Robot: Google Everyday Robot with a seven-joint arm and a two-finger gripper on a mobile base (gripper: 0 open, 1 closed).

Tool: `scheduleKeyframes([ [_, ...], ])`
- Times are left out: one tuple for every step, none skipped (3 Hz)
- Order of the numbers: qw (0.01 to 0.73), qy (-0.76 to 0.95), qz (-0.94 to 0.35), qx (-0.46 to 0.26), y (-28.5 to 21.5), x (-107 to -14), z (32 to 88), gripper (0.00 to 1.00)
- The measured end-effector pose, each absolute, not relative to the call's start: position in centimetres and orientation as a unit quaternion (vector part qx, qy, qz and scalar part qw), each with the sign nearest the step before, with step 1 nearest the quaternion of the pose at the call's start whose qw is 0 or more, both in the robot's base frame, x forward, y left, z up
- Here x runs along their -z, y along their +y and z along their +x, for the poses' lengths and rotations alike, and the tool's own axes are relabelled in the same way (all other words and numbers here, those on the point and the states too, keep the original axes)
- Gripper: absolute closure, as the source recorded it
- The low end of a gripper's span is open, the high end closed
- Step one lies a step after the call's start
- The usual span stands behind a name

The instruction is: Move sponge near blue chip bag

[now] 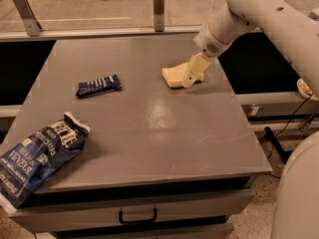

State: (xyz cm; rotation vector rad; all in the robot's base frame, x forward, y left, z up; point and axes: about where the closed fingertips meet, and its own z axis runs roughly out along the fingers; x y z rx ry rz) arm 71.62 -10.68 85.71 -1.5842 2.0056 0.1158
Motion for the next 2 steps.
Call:
scheduleKeyframes([
  [0.277, 0.748, -0.602, -0.045, -10.37, -84.66, 71.80, 0.19],
  [0.269, 0.746, -0.608, -0.045, -10.13, -84.01, 72.02, 0.41],
])
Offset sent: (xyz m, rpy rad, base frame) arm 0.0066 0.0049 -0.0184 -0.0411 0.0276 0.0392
